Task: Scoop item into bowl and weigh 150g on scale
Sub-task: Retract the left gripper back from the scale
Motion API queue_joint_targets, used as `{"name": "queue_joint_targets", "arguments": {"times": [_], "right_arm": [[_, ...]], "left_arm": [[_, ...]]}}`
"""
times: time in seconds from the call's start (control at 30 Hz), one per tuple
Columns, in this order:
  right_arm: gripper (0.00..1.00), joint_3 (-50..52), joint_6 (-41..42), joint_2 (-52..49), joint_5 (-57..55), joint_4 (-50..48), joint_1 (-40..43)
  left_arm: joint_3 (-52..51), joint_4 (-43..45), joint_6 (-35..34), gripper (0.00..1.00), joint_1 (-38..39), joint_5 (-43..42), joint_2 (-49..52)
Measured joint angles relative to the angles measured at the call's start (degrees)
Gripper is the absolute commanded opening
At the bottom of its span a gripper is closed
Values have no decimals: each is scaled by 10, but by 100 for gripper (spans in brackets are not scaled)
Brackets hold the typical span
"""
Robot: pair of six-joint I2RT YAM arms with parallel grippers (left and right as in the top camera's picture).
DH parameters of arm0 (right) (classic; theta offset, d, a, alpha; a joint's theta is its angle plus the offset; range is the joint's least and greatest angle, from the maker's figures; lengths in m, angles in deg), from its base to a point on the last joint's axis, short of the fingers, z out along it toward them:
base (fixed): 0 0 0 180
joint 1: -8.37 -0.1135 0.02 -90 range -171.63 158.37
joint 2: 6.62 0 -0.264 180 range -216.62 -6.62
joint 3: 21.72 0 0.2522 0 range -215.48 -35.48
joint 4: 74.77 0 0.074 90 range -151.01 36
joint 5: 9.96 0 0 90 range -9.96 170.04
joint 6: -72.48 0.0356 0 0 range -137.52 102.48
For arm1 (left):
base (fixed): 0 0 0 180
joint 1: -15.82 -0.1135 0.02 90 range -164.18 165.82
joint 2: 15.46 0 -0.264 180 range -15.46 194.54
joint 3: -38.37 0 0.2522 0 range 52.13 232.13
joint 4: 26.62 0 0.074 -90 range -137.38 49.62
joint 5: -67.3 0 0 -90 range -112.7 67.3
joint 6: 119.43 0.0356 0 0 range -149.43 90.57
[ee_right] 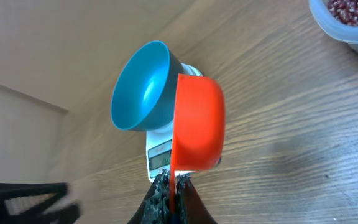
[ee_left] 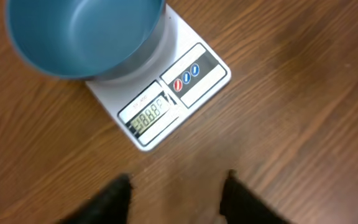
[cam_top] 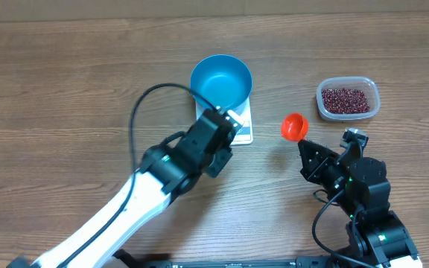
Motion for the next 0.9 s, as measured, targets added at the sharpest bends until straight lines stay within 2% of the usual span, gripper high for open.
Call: {"name": "queue_joint_targets", "arguments": {"times": [0.03, 0.17, 0.37, 0.7, 0.9], "right_arm": [[4, 0, 0, 0, 0, 1, 0], [4, 0, 0, 0, 0, 9, 0], [4, 0, 0, 0, 10, 38, 0], [4, 0, 0, 0, 109, 62, 0], [4, 0, 0, 0, 141, 69, 0]], "left_arm": [[0, -16, 1, 100, 0, 2, -17], [0, -65, 2, 100, 0, 7, -54], [0, -77, 2, 100, 0, 9, -55], [0, -104, 3, 100, -11, 11, -53], [31, -192, 59, 100, -75, -65, -49]]}}
